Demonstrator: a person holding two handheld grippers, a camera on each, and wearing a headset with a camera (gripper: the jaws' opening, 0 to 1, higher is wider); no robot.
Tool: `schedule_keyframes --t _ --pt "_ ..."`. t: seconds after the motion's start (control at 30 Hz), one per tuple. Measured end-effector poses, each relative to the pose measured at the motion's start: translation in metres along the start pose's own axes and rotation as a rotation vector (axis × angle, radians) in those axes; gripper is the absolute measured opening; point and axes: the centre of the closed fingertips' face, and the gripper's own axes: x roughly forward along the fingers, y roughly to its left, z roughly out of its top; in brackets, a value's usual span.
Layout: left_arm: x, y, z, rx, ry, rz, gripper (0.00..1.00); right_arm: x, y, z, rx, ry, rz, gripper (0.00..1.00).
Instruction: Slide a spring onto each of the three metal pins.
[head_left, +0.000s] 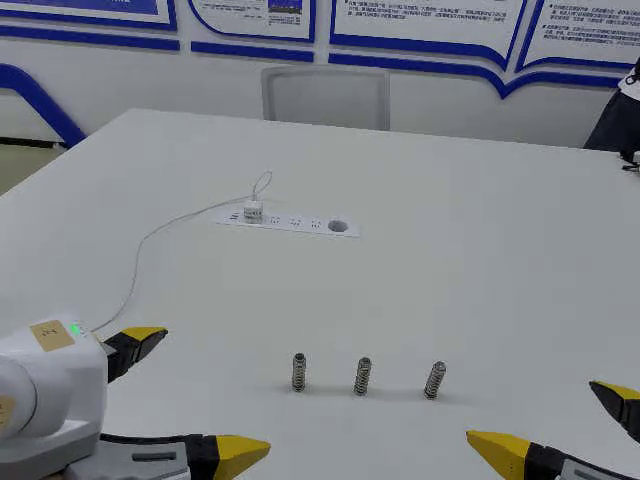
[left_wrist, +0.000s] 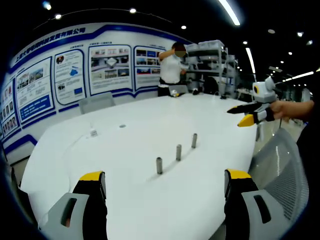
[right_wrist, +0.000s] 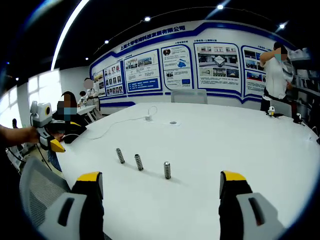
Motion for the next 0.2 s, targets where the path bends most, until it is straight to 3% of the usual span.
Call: schedule_keyframes --t 0.2 --pt "0.0005 -0.0004 -0.0034 0.001 0.010 -0.001 1.00 0.0004 0.0006 -0.0032 0.025 0.002 0.005 0.98"
